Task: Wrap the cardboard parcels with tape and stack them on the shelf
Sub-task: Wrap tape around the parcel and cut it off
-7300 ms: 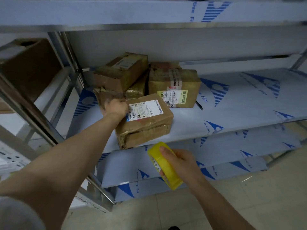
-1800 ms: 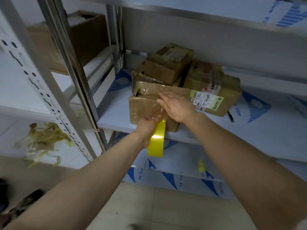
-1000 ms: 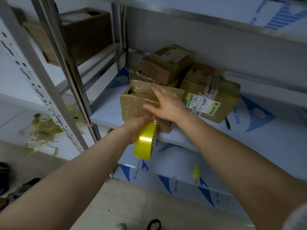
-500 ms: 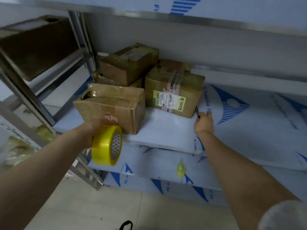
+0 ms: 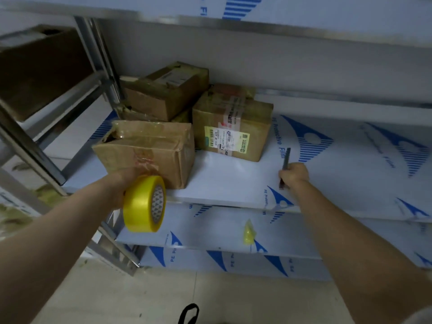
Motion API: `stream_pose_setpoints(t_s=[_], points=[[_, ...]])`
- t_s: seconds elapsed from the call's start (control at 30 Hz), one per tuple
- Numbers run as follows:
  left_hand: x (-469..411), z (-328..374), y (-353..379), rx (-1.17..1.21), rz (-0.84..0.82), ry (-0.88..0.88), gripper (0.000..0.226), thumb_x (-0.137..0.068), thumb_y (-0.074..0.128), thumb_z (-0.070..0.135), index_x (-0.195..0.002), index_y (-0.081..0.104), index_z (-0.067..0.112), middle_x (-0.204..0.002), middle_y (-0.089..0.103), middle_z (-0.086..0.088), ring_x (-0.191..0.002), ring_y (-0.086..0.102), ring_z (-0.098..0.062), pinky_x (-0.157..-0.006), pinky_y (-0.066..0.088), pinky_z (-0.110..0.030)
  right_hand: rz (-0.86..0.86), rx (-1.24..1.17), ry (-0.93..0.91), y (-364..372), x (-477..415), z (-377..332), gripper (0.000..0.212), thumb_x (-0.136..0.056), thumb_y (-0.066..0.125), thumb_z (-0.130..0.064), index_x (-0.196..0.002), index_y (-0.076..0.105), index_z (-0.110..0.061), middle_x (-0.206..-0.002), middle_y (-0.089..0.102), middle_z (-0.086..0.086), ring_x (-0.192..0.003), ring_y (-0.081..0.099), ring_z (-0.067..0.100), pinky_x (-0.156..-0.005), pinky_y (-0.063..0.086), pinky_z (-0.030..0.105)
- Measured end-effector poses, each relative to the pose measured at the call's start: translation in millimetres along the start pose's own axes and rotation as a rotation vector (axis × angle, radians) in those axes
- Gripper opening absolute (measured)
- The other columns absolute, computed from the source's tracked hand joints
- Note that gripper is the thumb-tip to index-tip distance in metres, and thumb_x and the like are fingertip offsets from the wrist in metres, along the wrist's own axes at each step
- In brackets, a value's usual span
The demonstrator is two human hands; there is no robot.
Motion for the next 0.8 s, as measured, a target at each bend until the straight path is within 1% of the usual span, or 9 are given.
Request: stream_pose_setpoints(t_s=[0.07,0.13,0.2,0.27,0.37,0.5,0.67,0.73,0.8], points=[[3,1,2,0.005,-0.026,-0.008,0.007,-0.087,0.064,0.019,-0.093,0.060,0.021,-0.074,0.068,-0.009,-0.061,0.066,-0.026,-0.043,0.054,-0.031,0.016,-0.178,-0.085,-1,18,2,0.015,-0.090,0.055,0.001,-0.100,0.064,0.008,-0.079,0.059,0.012,-0.071,0.054,0.023,-0.070,0.047,0.034],[4,1,0,0.026,-0.067,-0.018,0.008,-0.087,0.064,0.018,-0.094,0.060,0.020,-0.082,0.066,-0.010,-0.068,0.062,-0.027,-0.045,0.055,-0.031,-0.040,-0.414,-0.119,0,48,-9,0.016,-0.095,0.053,-0.005,-0.106,0.064,-0.008,-0.075,0.055,0.003,-0.065,0.053,0.014,-0.063,0.050,0.031],[9,2,0,0.046,-0.113,-0.021,0.010,-0.088,0.063,0.016,-0.097,0.059,0.020,-0.086,0.065,-0.011,-0.071,0.062,-0.027,-0.048,0.057,-0.032,-0.206,-0.666,-0.110,4,78,-22,0.019,-0.099,0.050,-0.010,-0.113,0.060,-0.018,-0.078,0.055,0.000,-0.061,0.059,0.012,-0.060,0.057,0.029],[13,2,-1,0.073,-0.154,-0.024,0.015,-0.089,0.062,0.016,-0.104,0.058,0.019,-0.091,0.065,-0.012,-0.075,0.062,-0.027,-0.060,0.058,-0.035,-0.362,-0.725,-0.122,7,103,-39,0.016,-0.101,0.046,-0.015,-0.112,0.057,-0.018,-0.075,0.055,0.002,-0.049,0.052,0.009,-0.044,0.049,0.023],[16,-1,-5,0.116,-0.174,-0.016,0.016,-0.088,0.063,0.014,-0.103,0.059,0.018,-0.091,0.063,-0.012,-0.074,0.062,-0.026,-0.071,0.055,-0.038,-0.572,-0.687,-0.105,15,132,-68,0.016,-0.100,0.041,-0.006,-0.103,0.056,-0.009,-0.074,0.053,0.008,-0.048,0.039,0.008,-0.039,0.031,0.019],[20,-4,-12,0.168,-0.214,-0.023,0.021,-0.085,0.065,0.010,-0.105,0.060,0.016,-0.095,0.063,-0.014,-0.082,0.061,-0.029,-0.079,0.053,-0.045,-0.826,-0.562,-0.226,32,168,-103,0.032,-0.094,0.039,0.011,-0.107,0.058,-0.011,-0.084,0.066,0.009,-0.059,0.056,0.009,-0.049,0.045,0.019],[18,-8,-13,0.216,-0.191,-0.024,0.007,-0.091,0.061,0.014,-0.098,0.059,0.017,-0.090,0.062,-0.011,-0.074,0.060,-0.024,-0.074,0.052,-0.039,-0.767,-0.380,-0.353,60,194,-129,0.022,-0.097,0.043,0.003,-0.113,0.056,-0.005,-0.062,0.065,-0.001,-0.045,0.052,0.005,-0.040,0.041,0.018],[19,-8,-13,0.235,-0.174,-0.032,0.005,-0.092,0.060,0.013,-0.090,0.058,0.018,-0.084,0.062,-0.009,-0.070,0.059,-0.022,-0.071,0.052,-0.036,-0.688,-0.281,-0.391,68,196,-134,0.015,-0.097,0.049,-0.007,-0.104,0.061,-0.001,-0.054,0.057,-0.004,-0.040,0.043,0.003,-0.036,0.034,0.016],[19,-8,-13,0.245,-0.165,-0.039,0.010,-0.093,0.059,0.014,-0.084,0.059,0.019,-0.078,0.061,-0.007,-0.067,0.059,-0.021,-0.065,0.052,-0.032,-0.604,-0.125,-0.461,71,196,-138,0.013,-0.095,0.057,-0.018,-0.089,0.066,-0.012,-0.053,0.052,-0.005,-0.039,0.041,0.000,-0.039,0.032,0.014]])
Point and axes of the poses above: each hand's wrist, its own x-axis away from the middle knuckle, its own y-axis out of the palm, z = x × y, the point moved 1 cm from there along -x, towards the middle knuckle
